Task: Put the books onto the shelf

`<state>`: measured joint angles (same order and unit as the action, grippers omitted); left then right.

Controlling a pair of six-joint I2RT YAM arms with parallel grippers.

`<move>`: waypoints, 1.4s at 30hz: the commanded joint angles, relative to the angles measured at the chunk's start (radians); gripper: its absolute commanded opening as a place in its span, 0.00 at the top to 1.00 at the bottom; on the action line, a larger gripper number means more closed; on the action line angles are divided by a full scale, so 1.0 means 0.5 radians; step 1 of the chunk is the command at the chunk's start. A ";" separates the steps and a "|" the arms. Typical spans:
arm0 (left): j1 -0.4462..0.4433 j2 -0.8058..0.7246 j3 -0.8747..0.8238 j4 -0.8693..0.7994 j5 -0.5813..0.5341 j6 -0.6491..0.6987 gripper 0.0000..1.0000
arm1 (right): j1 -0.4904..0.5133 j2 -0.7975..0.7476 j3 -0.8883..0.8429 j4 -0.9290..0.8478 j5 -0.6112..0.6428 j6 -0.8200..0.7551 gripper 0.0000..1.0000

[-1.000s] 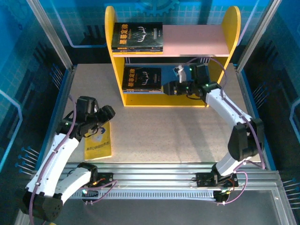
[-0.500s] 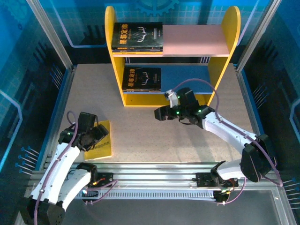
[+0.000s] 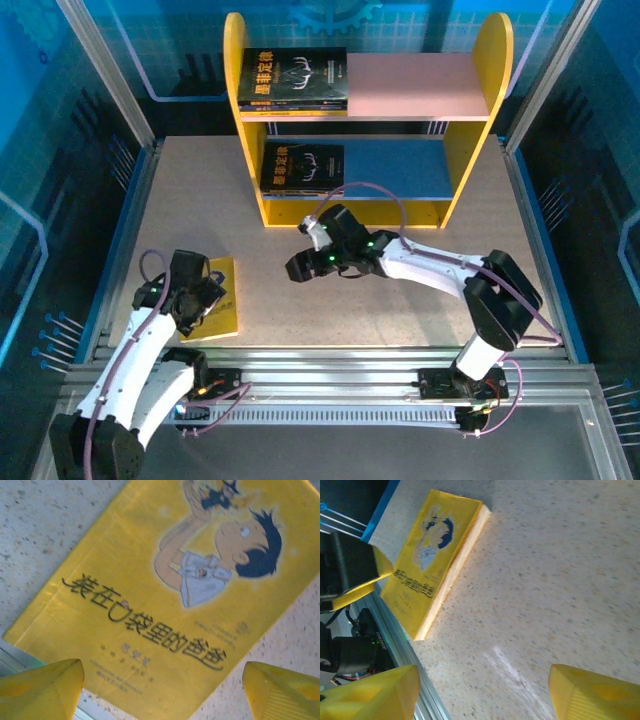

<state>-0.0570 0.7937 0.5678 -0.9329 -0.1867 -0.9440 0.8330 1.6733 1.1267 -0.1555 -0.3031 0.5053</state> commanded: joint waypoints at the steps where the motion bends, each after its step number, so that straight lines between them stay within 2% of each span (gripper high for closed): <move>1: 0.128 0.045 0.009 0.144 0.013 0.056 0.16 | 0.085 0.100 0.144 0.012 -0.021 -0.025 0.30; 10: 0.520 0.472 0.257 0.427 0.243 0.519 0.17 | 0.143 0.281 0.279 -0.010 -0.080 -0.046 0.30; 16: 0.647 0.798 0.392 0.480 0.257 0.736 0.19 | 0.147 0.352 0.376 -0.110 -0.070 -0.115 0.30; 23: 0.666 1.024 0.352 0.509 0.185 0.724 0.19 | 0.147 0.372 0.382 -0.134 -0.066 -0.151 0.29; 33: 0.645 1.098 0.207 0.623 0.338 0.692 0.20 | 0.147 0.367 0.352 -0.144 -0.059 -0.179 0.28; 42: 0.451 1.020 0.101 0.696 0.460 0.535 0.21 | 0.147 0.345 0.304 -0.160 -0.014 -0.127 0.28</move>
<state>0.2081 1.3094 0.6544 -0.5900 -0.0536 -0.6228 0.8959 1.8400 1.2903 -0.2134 -0.3214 0.4370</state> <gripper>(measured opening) 0.788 0.719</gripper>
